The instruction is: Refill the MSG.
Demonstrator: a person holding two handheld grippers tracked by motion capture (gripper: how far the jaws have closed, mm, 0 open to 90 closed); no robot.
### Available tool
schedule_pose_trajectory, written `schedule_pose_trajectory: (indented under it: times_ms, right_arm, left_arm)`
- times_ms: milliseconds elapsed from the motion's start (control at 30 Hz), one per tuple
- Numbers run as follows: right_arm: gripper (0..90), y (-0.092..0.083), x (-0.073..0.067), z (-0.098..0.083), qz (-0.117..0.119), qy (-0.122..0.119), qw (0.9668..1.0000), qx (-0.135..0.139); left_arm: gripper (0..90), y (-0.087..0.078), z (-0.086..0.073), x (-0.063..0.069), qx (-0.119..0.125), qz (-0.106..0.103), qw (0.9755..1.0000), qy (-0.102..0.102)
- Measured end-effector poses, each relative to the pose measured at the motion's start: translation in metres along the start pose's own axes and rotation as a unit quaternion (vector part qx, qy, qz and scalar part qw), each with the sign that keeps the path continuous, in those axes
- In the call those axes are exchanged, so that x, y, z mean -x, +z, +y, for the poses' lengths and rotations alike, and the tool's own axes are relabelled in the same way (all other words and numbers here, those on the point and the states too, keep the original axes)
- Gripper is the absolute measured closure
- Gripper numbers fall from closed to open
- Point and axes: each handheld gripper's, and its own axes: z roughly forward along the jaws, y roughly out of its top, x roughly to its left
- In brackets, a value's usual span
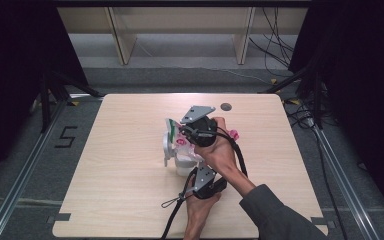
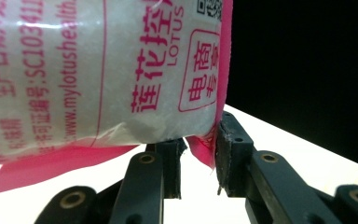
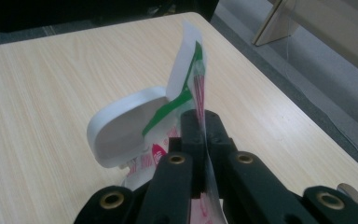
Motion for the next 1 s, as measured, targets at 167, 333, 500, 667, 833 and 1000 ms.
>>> schedule_pose_trajectory:
  times_ms: [167, 333, 500, 667, 833, 1000]
  right_arm:
    - [90.0, -0.0007, -0.0011, 0.0004, 0.000, 0.008, 0.9999, -0.006]
    - [90.0, -0.0004, -0.0009, 0.0013, 0.000, 0.010, 0.9999, -0.003]
    - [90.0, 0.0002, 0.0002, 0.0018, -0.001, 0.001, 1.0000, -0.001]
    - [90.0, 0.0024, -0.0019, 0.0014, -0.002, 0.000, 1.0000, -0.006]
    - [90.0, 0.0010, -0.0008, 0.0025, 0.000, 0.000, 1.0000, -0.001]
    - [90.0, 0.0013, -0.0003, 0.0024, -0.001, -0.001, 1.0000, -0.002]
  left_arm:
    - [72.9, 0.0006, 0.0009, 0.0003, 0.002, -0.003, 1.0000, 0.000]
    - [72.9, -0.0006, 0.0009, 0.0006, 0.002, -0.001, 1.0000, 0.001]
    - [72.9, -0.0009, 0.0011, 0.0004, 0.003, -0.001, 1.0000, 0.002]
    - [72.8, -0.0007, 0.0011, 0.0010, 0.002, 0.000, 1.0000, 0.003]
    - [72.9, -0.0018, 0.0014, 0.0008, 0.004, -0.002, 1.0000, 0.002]
    - [72.9, -0.0021, 0.0014, 0.0012, 0.005, 0.000, 1.0000, 0.004]
